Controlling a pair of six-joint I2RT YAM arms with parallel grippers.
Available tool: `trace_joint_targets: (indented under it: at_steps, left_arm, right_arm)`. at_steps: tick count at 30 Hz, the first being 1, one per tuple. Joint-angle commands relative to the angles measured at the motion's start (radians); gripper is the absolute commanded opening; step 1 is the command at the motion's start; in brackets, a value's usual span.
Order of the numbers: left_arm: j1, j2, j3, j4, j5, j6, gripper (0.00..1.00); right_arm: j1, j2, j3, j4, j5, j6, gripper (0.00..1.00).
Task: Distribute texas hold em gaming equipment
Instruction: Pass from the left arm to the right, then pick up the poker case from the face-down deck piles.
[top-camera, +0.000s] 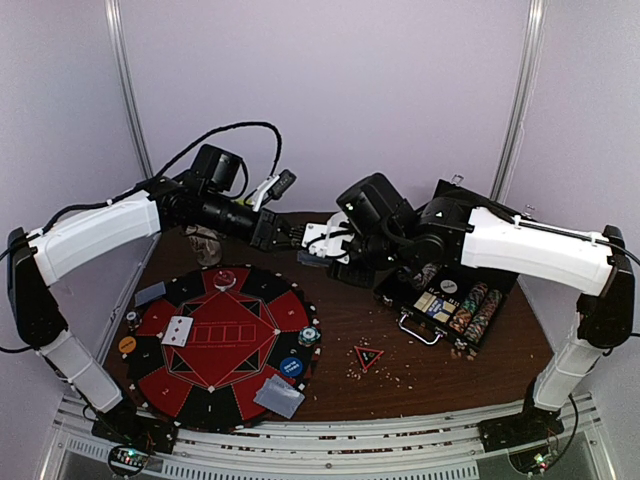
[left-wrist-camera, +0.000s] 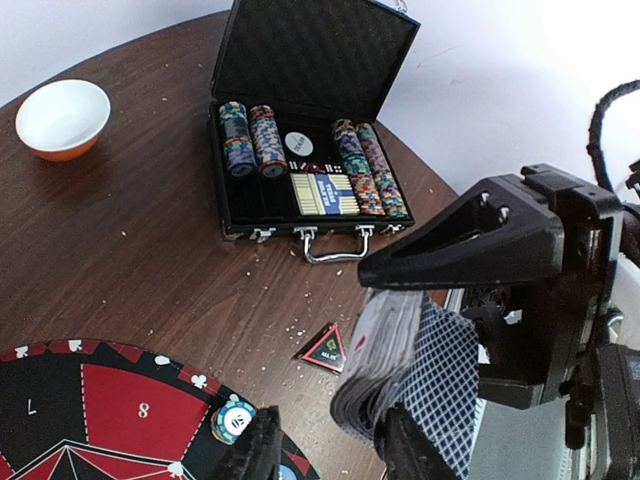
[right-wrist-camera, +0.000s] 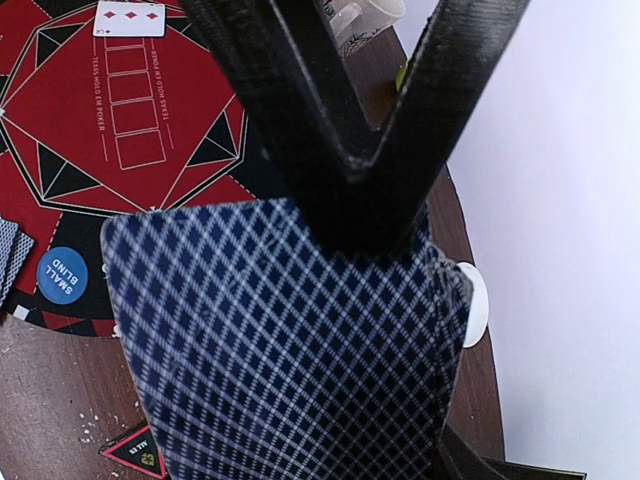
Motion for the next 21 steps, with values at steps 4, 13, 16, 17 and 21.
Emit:
trace_joint_targets:
  at_steps: [4,13,16,17,21]
  left_arm:
    - [-0.001,-0.014,0.026,0.019,0.073,-0.014,0.28]
    - [-0.005,-0.024,0.015,0.044,0.149,-0.018,0.09]
    - [-0.010,-0.018,0.005,0.044,0.155,-0.021,0.09]
    - [-0.010,-0.018,0.002,0.044,0.156,-0.020,0.09]
    - [-0.011,-0.021,0.003,0.045,0.163,-0.016,0.00]
  right_arm:
    - [0.003,-0.016,-0.014,0.012,0.023,-0.008,0.49]
    - [0.003,-0.007,-0.011,0.013,0.023,-0.010,0.48]
    - [0.004,-0.007,-0.010,0.012,0.024,-0.009,0.48]
    - [0.003,-0.008,-0.009,0.012,0.023,-0.010,0.48]
    - [0.003,-0.009,-0.014,0.013,0.026,-0.010,0.48]
